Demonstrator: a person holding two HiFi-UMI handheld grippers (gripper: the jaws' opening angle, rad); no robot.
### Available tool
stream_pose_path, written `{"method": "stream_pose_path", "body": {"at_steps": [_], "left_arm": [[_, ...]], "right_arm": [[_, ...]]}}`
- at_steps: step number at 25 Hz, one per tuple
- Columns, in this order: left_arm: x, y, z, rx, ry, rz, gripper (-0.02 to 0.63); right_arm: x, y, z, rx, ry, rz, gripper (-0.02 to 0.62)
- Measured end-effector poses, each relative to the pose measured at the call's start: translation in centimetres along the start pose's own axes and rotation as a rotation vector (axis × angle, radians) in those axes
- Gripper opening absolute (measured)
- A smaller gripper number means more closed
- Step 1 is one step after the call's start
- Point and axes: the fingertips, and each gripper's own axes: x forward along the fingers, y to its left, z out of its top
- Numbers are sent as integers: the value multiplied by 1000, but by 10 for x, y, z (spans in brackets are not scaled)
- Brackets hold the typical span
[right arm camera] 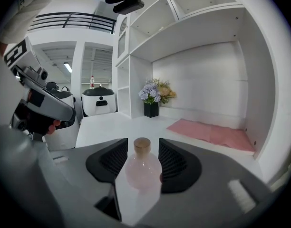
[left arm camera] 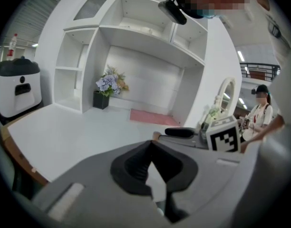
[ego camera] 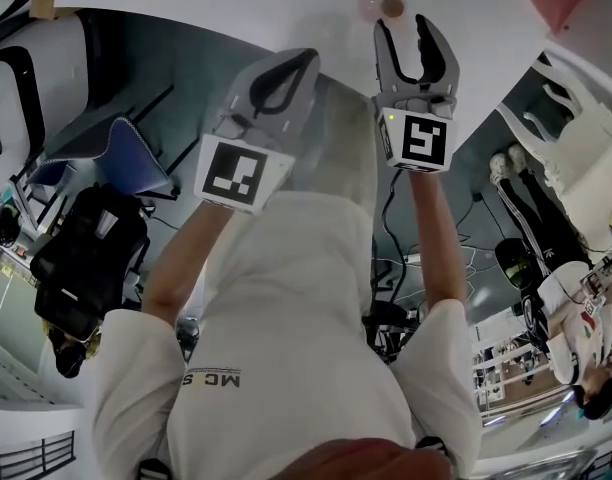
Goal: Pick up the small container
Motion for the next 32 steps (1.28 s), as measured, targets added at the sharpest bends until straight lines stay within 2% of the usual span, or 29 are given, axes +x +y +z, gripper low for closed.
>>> {"method": "stream_pose_path", "body": {"at_steps": [12, 15, 20, 28, 32], "left_arm": [[20, 20, -32, -20, 54, 0, 0], [22, 20, -36, -26, 62, 4, 0], [23, 26, -44, -30, 79, 5, 0], [16, 28, -52, -4, 112, 4, 0], [16, 26, -49, -2, 108, 4, 0]], "right_arm": [[39, -9, -30, 8, 5, -16, 204], [39, -10, -31, 6, -11, -11, 201], [40, -4, -32, -2, -26, -23, 130], [42, -10, -31, -24, -47, -21, 138], [44, -10, -27, -1, -62, -22, 130]]}}
